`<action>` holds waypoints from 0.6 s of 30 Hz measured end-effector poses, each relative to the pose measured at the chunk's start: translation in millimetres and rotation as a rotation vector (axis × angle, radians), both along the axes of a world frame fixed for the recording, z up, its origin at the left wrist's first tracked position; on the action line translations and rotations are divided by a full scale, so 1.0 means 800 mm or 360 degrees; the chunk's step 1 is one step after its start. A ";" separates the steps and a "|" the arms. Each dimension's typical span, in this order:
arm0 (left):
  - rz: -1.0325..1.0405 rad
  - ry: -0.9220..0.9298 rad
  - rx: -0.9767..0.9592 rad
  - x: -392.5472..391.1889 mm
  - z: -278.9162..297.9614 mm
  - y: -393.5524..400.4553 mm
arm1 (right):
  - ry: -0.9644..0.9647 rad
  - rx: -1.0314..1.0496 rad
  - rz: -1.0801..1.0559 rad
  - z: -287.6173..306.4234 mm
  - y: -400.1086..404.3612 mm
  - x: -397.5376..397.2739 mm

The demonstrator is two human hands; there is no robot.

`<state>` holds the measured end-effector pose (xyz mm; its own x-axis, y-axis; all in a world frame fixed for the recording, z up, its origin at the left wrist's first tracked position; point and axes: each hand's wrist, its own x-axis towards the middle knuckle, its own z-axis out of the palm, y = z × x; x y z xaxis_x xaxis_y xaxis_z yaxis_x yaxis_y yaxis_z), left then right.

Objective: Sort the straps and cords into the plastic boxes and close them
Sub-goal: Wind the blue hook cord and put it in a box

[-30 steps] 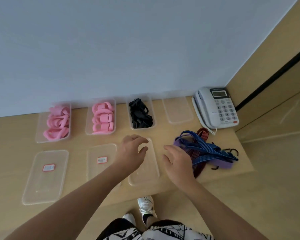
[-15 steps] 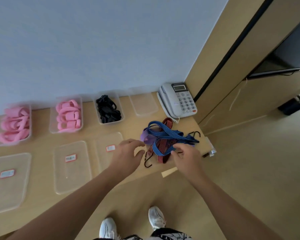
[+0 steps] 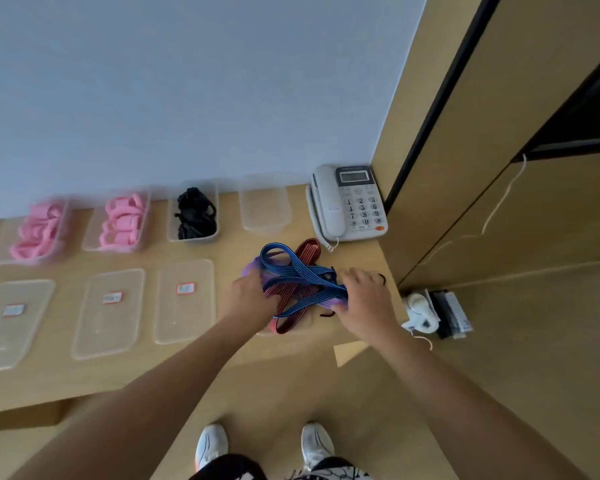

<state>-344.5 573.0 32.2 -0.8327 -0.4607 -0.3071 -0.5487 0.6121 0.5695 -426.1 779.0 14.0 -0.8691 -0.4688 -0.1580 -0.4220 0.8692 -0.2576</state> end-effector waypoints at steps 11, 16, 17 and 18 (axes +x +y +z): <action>0.0415 0.0292 0.0156 -0.005 0.049 0.022 | 0.0284 -0.0419 -0.0027 -0.004 0.004 -0.030; 0.0516 0.0612 0.0312 -0.012 0.099 0.028 | 0.0392 -0.0870 -0.0120 0.063 0.014 -0.034; 0.0534 0.0696 0.0321 -0.010 0.111 0.028 | 0.0448 -0.0930 -0.0138 0.078 0.016 -0.033; 0.0541 0.0779 0.0360 -0.009 0.125 0.029 | 0.0502 -0.0963 -0.0152 0.095 0.017 -0.030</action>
<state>-351.4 596.6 132.0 -0.7199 -0.6923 -0.0489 -0.3346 0.2845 0.8984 -449.9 792.8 89.8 -0.8724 -0.3135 0.3749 -0.4851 0.6484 -0.5868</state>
